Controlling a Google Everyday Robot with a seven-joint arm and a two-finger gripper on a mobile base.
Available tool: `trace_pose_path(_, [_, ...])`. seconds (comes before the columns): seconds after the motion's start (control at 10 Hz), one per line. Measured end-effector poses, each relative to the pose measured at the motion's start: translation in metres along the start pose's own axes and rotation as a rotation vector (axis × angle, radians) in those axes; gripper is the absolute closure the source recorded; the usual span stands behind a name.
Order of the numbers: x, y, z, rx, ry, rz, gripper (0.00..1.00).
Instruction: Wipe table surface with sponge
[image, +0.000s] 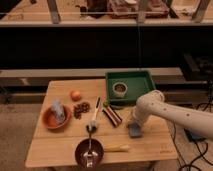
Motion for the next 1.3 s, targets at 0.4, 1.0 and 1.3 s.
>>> trace_pose_path(0.4, [0.0,0.001,-0.001,-0.002,0.001,-0.002,1.0])
trace_pose_path(1.0, [-0.028,0.06,-0.032,-0.004,0.026,0.095,1.0])
trace_pose_path(1.3, [-0.027,0.057,-0.032,0.0,0.026,0.09,1.0])
